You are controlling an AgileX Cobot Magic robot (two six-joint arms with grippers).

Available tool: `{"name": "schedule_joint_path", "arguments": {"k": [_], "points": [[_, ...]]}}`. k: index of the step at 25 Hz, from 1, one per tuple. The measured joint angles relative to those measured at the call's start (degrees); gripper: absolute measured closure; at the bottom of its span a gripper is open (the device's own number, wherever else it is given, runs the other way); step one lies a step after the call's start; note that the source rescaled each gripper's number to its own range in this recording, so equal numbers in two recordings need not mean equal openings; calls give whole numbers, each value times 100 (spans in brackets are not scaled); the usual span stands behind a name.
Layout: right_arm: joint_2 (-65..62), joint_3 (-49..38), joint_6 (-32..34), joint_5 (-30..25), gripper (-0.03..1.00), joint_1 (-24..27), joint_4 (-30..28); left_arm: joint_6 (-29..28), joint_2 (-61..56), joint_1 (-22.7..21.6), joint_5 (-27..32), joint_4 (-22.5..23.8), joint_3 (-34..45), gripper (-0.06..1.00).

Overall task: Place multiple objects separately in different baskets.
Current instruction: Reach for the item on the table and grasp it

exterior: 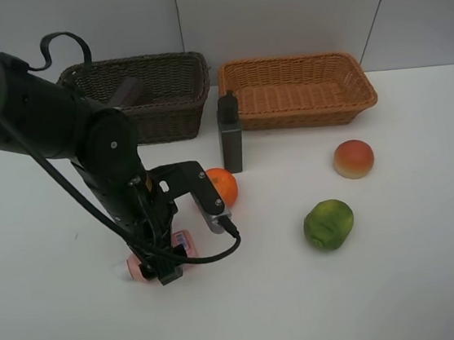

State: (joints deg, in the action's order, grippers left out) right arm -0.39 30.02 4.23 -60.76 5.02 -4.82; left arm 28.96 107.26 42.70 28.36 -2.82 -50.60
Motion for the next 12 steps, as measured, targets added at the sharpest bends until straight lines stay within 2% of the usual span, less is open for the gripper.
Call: {"name": "schedule_joint_path", "arguments": {"k": [8, 12], "points": [[0, 0, 0, 0, 11, 0, 0, 0, 2, 0, 28, -5, 0, -6], [0, 0, 0, 0, 11, 0, 0, 267, 2, 0, 41, -5, 0, -6]]}}
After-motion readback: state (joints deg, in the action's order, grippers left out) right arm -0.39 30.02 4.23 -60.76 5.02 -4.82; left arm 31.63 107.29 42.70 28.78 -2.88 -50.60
